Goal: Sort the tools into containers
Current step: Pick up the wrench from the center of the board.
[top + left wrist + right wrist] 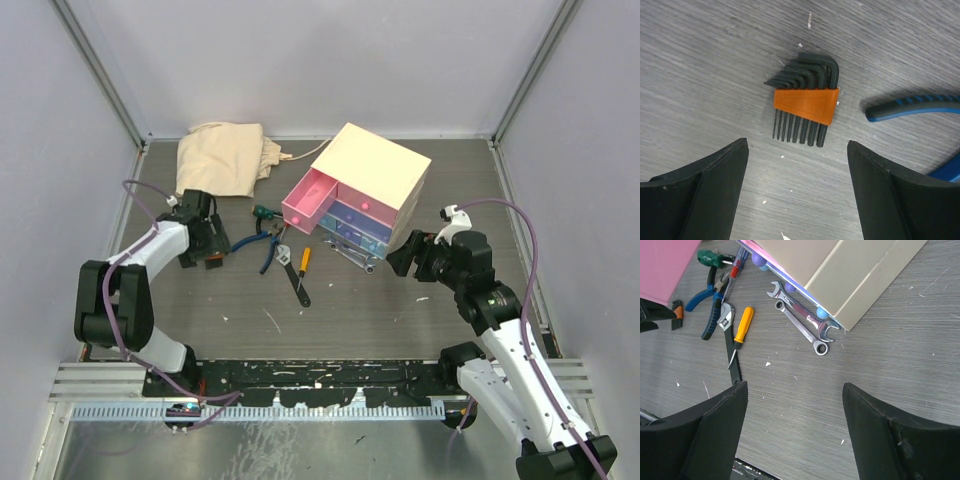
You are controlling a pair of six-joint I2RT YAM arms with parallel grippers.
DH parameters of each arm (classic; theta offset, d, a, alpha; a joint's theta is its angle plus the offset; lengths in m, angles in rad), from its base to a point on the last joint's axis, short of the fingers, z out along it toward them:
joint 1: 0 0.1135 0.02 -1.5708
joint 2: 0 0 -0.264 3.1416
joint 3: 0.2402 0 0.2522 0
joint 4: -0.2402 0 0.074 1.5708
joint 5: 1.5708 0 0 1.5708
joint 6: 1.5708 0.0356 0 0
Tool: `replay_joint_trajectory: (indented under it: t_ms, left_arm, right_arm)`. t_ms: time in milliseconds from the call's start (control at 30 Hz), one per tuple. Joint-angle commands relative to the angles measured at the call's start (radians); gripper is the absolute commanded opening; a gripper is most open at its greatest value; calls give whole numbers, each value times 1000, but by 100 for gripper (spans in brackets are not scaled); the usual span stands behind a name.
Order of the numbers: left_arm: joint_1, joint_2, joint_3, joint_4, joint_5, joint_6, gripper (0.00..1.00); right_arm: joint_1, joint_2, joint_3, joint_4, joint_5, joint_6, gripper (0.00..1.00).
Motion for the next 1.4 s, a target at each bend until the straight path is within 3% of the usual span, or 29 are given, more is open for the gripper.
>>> replay_joint_trajectory:
  t_ms: [0,633,1367]
  left_arm:
    - [21,55,45,62,51,38,80]
    - [59,221,133,47,71,69,71]
    - [58,206,54,15,84,55,59]
  right_arm:
    - [1,-18,2,10,-20,8,80]
    - [3,-47,-8,-18,-12,31,80]
    - [2,-36,-33,11,-32,65,79]
